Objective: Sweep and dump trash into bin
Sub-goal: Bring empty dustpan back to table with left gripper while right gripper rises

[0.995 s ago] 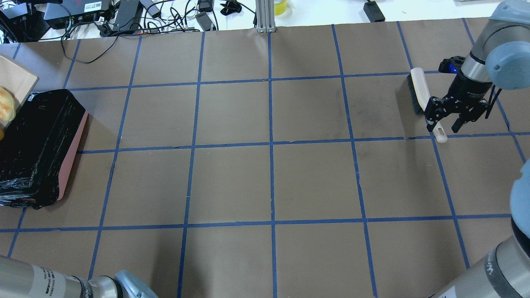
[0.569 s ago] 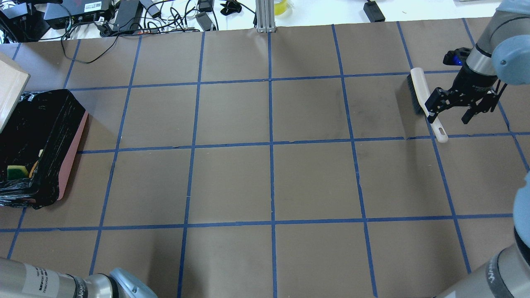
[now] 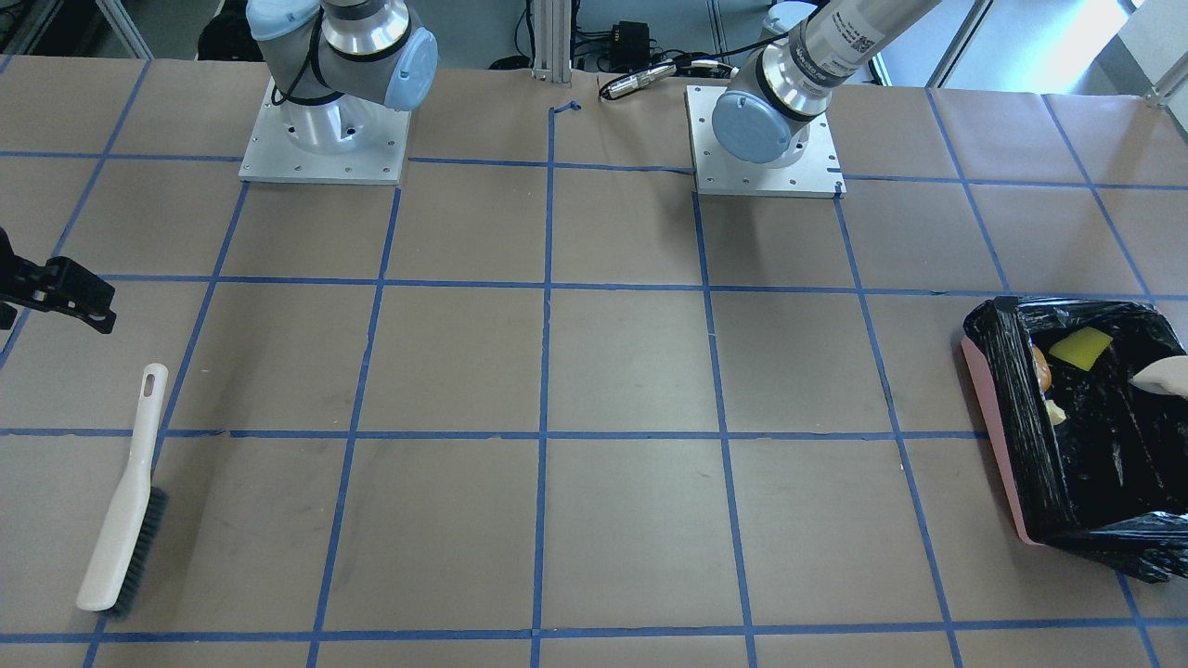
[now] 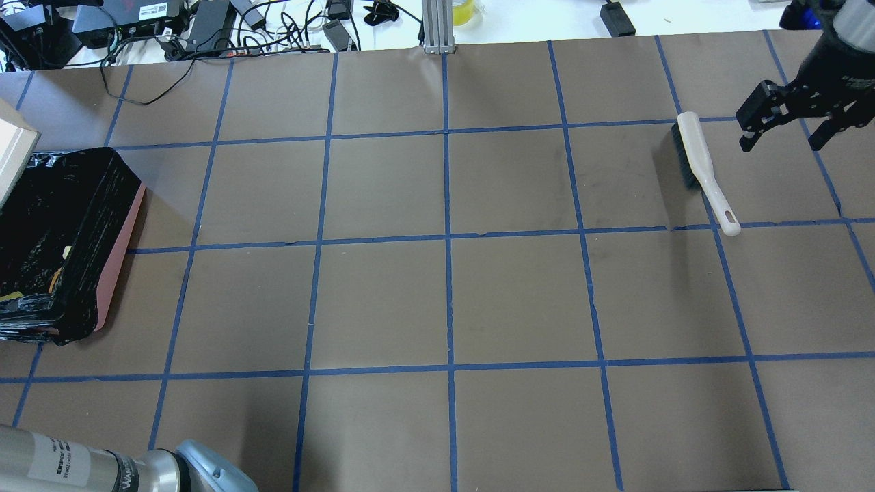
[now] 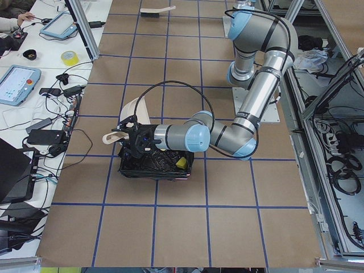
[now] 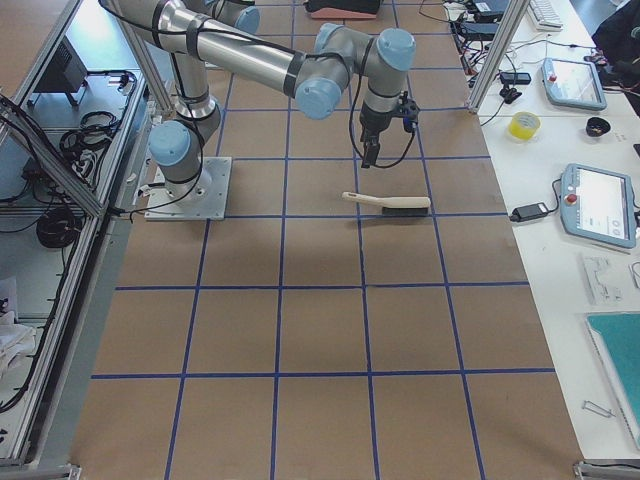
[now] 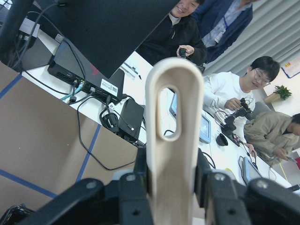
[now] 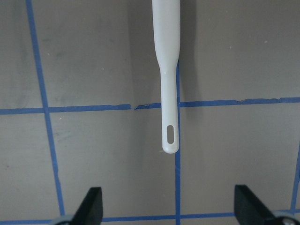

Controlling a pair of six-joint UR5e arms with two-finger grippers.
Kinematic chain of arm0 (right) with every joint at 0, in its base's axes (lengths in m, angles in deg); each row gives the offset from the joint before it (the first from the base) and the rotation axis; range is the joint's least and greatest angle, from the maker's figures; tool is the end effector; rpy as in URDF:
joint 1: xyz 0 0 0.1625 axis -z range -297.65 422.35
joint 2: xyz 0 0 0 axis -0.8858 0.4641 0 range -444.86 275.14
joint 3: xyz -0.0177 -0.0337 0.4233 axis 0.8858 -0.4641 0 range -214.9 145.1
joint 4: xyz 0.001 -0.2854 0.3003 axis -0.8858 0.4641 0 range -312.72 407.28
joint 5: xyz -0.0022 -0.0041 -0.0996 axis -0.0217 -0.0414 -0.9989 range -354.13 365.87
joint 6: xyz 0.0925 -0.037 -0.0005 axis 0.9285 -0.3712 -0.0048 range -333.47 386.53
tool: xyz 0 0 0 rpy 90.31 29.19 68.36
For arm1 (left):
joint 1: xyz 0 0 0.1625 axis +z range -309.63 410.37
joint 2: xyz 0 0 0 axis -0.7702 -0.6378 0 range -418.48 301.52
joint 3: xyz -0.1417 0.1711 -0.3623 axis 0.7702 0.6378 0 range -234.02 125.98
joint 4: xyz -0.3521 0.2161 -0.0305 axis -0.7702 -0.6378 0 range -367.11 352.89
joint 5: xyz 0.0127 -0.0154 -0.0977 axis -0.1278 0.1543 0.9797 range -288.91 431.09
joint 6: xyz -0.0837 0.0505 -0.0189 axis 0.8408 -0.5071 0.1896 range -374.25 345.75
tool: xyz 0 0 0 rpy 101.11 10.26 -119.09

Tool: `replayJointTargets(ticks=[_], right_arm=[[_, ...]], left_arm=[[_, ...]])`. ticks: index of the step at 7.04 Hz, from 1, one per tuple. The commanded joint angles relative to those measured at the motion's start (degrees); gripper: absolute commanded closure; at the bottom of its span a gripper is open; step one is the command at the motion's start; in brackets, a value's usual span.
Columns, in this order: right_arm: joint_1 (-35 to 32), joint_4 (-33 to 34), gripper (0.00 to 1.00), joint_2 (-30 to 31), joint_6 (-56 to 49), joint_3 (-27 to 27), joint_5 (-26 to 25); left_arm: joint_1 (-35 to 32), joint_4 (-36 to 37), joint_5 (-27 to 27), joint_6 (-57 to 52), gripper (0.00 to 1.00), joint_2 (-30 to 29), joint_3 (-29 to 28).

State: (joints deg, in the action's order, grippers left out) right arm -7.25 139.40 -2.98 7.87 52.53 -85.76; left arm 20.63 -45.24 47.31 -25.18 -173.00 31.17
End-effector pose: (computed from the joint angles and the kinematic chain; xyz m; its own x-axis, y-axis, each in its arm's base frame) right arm -0.0674 -0.5554 0.4399 -0.9995 0.0294 0.0077 0.0298 0.9974 0.0658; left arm 0.4542 -0.5181 0.4360 -0.7510 -0.0268 0.6598 -0.6037 0.4329 -0.6695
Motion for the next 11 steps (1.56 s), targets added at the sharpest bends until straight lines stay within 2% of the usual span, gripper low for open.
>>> replayJointTargets(ticks=[1,2,3,4,5,7,8,9,11], right_arm=[[-6.6,-7.3,0.0,4.1,7.3,-5.1,0.1],[-11.2,-7.6,0.0,5.5,13.8,-5.9,0.2],[-16.3,-7.2,0.0,5.6,20.4,-6.5,0.0],[-20.1,-7.0,0.0,5.6,24.6,-6.5,-0.5],[-21.8,-7.1,0.0,6.0,24.7,-6.4,0.5],[-22.0,-7.0,0.0,6.5,24.1,-5.3,0.8],[-22.0,-4.5,0.0,6.4,23.9,-5.3,2.0],[-22.0,-3.1,0.0,6.0,23.2,-4.6,4.1],[-21.9,-1.5,0.0,6.0,20.5,-3.3,3.7]], left_arm=[[0.0,0.0,3.8,-7.3,1.0,0.0,0.0],[0.0,0.1,2.7,-6.5,1.0,1.2,0.0],[-0.1,0.1,-2.2,-1.2,1.0,2.5,-0.4],[-1.6,0.3,-9.3,5.9,1.0,4.2,-0.9],[-4.7,0.4,-15.3,10.3,1.0,6.5,-0.8],[-14.0,0.6,-32.3,21.3,1.0,9.6,-0.3],[-19.1,0.4,-38.8,25.4,1.0,10.6,-0.2],[-23.9,0.3,-44.9,32.2,1.0,11.0,-0.2],[-35.4,-1.2,-61.0,48.6,1.0,10.1,0.5]])
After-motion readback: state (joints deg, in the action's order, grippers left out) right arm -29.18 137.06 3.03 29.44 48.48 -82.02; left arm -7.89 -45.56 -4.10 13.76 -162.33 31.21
